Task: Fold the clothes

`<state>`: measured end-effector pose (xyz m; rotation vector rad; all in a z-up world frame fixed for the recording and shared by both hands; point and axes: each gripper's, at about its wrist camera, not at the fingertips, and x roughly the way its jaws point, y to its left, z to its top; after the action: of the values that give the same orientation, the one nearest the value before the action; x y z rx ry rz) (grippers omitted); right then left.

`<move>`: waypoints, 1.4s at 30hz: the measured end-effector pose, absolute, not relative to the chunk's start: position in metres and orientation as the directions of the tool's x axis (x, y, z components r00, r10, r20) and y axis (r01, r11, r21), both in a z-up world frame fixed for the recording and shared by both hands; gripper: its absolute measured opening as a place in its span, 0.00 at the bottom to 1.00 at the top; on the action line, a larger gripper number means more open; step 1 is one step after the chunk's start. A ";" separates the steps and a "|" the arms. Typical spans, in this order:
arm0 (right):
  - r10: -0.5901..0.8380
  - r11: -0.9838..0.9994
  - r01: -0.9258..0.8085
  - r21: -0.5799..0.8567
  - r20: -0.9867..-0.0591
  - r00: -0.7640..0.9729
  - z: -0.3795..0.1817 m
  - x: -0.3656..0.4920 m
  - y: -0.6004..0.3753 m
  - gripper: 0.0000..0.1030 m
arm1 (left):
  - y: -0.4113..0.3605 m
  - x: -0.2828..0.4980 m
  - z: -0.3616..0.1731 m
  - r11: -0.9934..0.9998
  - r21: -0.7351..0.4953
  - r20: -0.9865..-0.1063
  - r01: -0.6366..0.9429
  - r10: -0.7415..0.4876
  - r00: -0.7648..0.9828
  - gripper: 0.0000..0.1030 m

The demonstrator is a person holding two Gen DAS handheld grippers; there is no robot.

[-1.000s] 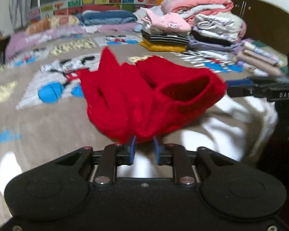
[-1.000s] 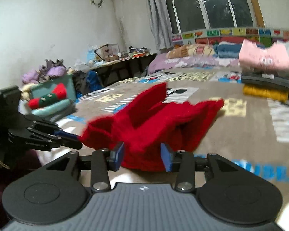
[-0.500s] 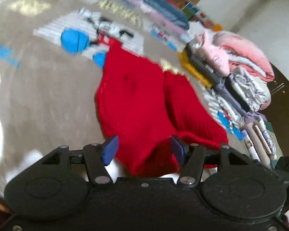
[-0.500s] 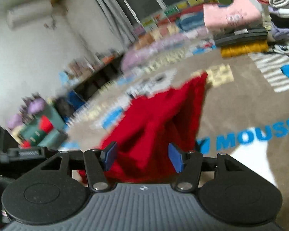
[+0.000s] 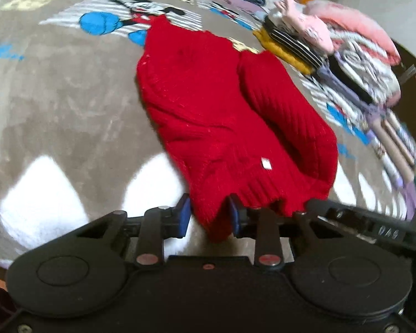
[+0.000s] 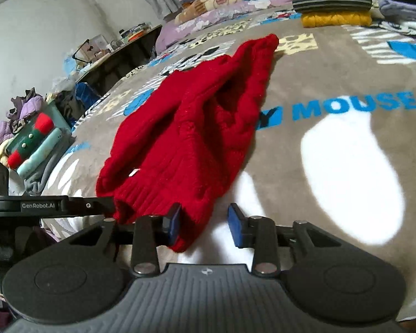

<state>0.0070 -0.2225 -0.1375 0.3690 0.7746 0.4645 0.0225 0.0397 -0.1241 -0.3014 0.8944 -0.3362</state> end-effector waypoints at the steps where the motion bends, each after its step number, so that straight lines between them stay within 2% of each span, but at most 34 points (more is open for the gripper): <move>1: 0.528 0.836 -0.265 0.480 -0.573 0.627 -0.135 0.003 -0.224 0.38 | 0.040 0.020 -0.123 0.907 -0.385 -0.706 0.170 -0.408 0.578 0.28; 6: 0.526 0.825 -0.271 0.497 -0.497 0.691 -0.125 -0.002 -0.235 0.45 | 0.057 0.016 -0.112 0.895 -0.428 -0.658 0.124 -0.403 0.636 0.28; 8: 0.522 0.821 -0.273 0.501 -0.466 0.714 -0.122 0.001 -0.236 0.52 | 0.064 0.017 -0.109 0.885 -0.456 -0.633 0.095 -0.397 0.665 0.43; 9: 0.520 0.820 -0.275 0.503 -0.451 0.726 -0.120 0.002 -0.237 0.54 | 0.065 0.020 -0.112 0.873 -0.482 -0.628 0.079 -0.407 0.664 0.61; 12: 0.526 0.821 -0.275 0.500 -0.474 0.706 -0.132 0.015 -0.230 0.54 | 0.062 0.027 -0.124 0.844 -0.535 -0.625 0.046 -0.432 0.650 0.62; 13: 0.523 0.826 -0.275 0.492 -0.488 0.699 -0.136 0.019 -0.226 0.53 | 0.058 0.030 -0.129 0.838 -0.545 -0.629 0.039 -0.438 0.642 0.53; 14: 0.528 0.827 -0.279 0.488 -0.504 0.683 -0.141 0.023 -0.223 0.45 | 0.054 0.033 -0.134 0.840 -0.541 -0.634 0.039 -0.438 0.637 0.40; 15: 0.523 0.836 -0.286 0.468 -0.522 0.674 -0.146 0.026 -0.219 0.37 | 0.049 0.033 -0.135 0.848 -0.528 -0.639 0.047 -0.433 0.636 0.16; 16: 0.508 0.851 -0.303 0.430 -0.526 0.682 -0.144 0.024 -0.215 0.35 | 0.045 0.033 -0.134 0.854 -0.518 -0.641 0.055 -0.430 0.636 0.15; 18: 0.467 0.882 -0.332 0.335 -0.519 0.716 -0.135 0.014 -0.208 0.20 | 0.039 0.024 -0.120 0.884 -0.454 -0.621 0.109 -0.402 0.672 0.14; 20: 0.416 0.909 -0.344 0.233 -0.520 0.746 -0.131 0.004 -0.208 0.18 | 0.031 0.015 -0.112 0.926 -0.337 -0.629 0.167 -0.354 0.692 0.14; 21: 0.418 0.908 -0.333 0.253 -0.540 0.731 -0.138 0.005 -0.213 0.18 | 0.028 0.014 -0.114 0.935 -0.307 -0.645 0.177 -0.341 0.684 0.13; 24: 0.441 0.897 -0.324 0.302 -0.549 0.710 -0.144 0.006 -0.223 0.18 | 0.036 0.018 -0.128 0.926 -0.338 -0.670 0.165 -0.360 0.650 0.14; 26: 0.461 0.886 -0.328 0.328 -0.538 0.706 -0.143 0.005 -0.229 0.20 | 0.042 0.018 -0.125 0.918 -0.363 -0.664 0.157 -0.374 0.647 0.18; 27: 0.479 0.874 -0.326 0.361 -0.525 0.703 -0.142 0.004 -0.234 0.23 | 0.045 0.018 -0.123 0.914 -0.376 -0.661 0.153 -0.380 0.646 0.24; 28: 0.489 0.866 -0.325 0.380 -0.507 0.710 -0.140 0.002 -0.237 0.27 | 0.049 0.018 -0.122 0.909 -0.388 -0.659 0.149 -0.387 0.645 0.30; 29: 0.497 0.858 -0.323 0.399 -0.489 0.717 -0.138 0.001 -0.241 0.35 | 0.051 0.017 -0.119 0.906 -0.397 -0.650 0.145 -0.389 0.653 0.32; 30: 0.505 0.850 -0.322 0.417 -0.470 0.724 -0.136 -0.001 -0.244 0.41 | 0.051 0.016 -0.115 0.908 -0.394 -0.636 0.141 -0.380 0.672 0.42; 31: 0.518 0.839 -0.329 0.433 -0.448 0.729 -0.133 -0.001 -0.247 0.42 | 0.051 0.016 -0.110 0.914 -0.383 -0.624 0.135 -0.363 0.692 0.49; 38: 0.566 0.796 -0.388 0.465 -0.342 0.750 -0.116 0.009 -0.250 0.48 | 0.039 0.021 -0.091 0.962 -0.244 -0.586 0.126 -0.250 0.770 0.52; 42: 0.581 0.787 -0.416 0.456 -0.320 0.749 -0.112 0.026 -0.246 0.49 | 0.020 0.032 -0.088 0.975 -0.156 -0.591 0.158 -0.220 0.776 0.64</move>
<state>0.0260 -0.2457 -0.1116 0.3723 0.4689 0.5584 0.0320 0.0200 -0.0882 -0.0996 0.6512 -0.2048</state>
